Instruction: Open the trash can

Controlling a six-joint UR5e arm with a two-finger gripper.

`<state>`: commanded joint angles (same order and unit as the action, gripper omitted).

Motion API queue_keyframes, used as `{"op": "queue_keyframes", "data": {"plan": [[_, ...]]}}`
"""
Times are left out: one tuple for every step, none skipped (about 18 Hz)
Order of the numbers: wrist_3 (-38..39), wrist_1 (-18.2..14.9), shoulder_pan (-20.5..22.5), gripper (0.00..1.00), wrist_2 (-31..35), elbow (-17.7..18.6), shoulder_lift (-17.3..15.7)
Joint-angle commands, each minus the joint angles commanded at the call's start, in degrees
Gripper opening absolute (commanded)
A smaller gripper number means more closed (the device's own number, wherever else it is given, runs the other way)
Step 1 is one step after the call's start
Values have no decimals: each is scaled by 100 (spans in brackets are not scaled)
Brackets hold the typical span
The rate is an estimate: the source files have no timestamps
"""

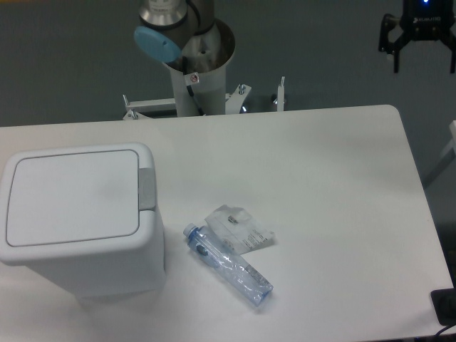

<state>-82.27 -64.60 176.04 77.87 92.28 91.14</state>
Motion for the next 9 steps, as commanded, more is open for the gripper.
{"op": "queue_keyframes", "data": {"plan": [[-17, 9, 0, 100, 9, 9, -9], [0, 70, -9, 100, 9, 9, -9], [61, 131, -17, 100, 9, 9, -9], [218, 167, -26, 100, -9, 0, 0], [516, 158, -61, 100, -70, -17, 9], [919, 167, -140, 100, -236, -26, 17], [1323, 184, -210, 100, -420, -26, 61], [1640, 254, -254, 100, -570, -70, 96], [1922, 324, -298, 100, -658, -79, 123]]}}
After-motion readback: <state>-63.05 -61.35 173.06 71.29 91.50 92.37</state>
